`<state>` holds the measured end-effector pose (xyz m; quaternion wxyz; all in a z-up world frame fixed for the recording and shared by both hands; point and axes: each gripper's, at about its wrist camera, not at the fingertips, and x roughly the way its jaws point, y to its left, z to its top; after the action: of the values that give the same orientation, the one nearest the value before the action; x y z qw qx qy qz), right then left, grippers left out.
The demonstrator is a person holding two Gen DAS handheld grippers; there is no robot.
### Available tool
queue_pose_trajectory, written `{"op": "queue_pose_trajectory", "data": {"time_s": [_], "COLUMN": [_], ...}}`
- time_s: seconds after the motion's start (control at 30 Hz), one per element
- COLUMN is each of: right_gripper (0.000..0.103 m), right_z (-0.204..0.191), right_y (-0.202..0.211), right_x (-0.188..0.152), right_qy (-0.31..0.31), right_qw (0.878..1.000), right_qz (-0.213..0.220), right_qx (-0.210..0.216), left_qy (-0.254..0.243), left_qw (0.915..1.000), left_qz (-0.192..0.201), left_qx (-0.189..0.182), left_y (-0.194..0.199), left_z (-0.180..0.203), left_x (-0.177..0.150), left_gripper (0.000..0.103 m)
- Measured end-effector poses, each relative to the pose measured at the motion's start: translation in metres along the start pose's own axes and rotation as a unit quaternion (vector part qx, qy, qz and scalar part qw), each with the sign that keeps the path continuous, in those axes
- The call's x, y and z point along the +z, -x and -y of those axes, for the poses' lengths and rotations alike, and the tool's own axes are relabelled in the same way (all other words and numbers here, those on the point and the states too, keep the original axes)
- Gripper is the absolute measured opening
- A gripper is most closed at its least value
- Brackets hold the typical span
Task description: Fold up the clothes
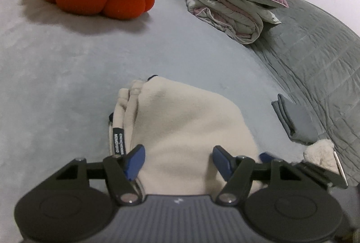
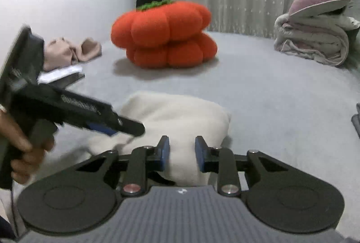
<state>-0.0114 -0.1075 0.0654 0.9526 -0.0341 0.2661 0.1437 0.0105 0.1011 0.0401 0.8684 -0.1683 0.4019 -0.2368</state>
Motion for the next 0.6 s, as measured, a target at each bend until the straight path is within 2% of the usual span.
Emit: {"op": "queue_pose_trajectory", "data": {"time_s": [0.1,0.2,0.27,0.4,0.5,0.6], "right_gripper": [0.03,0.03,0.031,0.031,0.031,0.031], "right_z": [-0.012,-0.012,-0.006,-0.004,-0.01,-0.009], "right_y": [-0.004,-0.007,0.001,0.013,0.013,0.011], "right_x": [-0.029,-0.031,-0.036,-0.049,-0.056,-0.058], "right_qy": [0.027,0.053,0.049,0.058,0.086,0.091], "right_qw": [0.999,0.998,0.998,0.998,0.995,0.995], "right_qz": [-0.021,-0.018,-0.02,-0.018,-0.014,-0.012], "right_qx": [-0.028,-0.042,-0.038,-0.033,-0.04,-0.038], "left_qy": [-0.007,-0.055,-0.073,-0.071,-0.07,-0.067], "left_qw": [1.0,0.9979,0.9962,0.9959,0.996,0.996], "left_qz": [0.004,0.018,0.035,0.056,0.057,0.049], "left_qx": [0.003,0.031,0.03,-0.003,0.003,0.034], "left_y": [0.003,0.009,0.015,0.016,0.007,-0.006], "left_z": [0.009,0.03,0.039,0.047,0.044,0.037], "left_x": [-0.002,-0.006,-0.008,-0.006,-0.004,-0.006], "left_gripper": [0.068,0.069,0.069,0.069,0.069,0.069]}}
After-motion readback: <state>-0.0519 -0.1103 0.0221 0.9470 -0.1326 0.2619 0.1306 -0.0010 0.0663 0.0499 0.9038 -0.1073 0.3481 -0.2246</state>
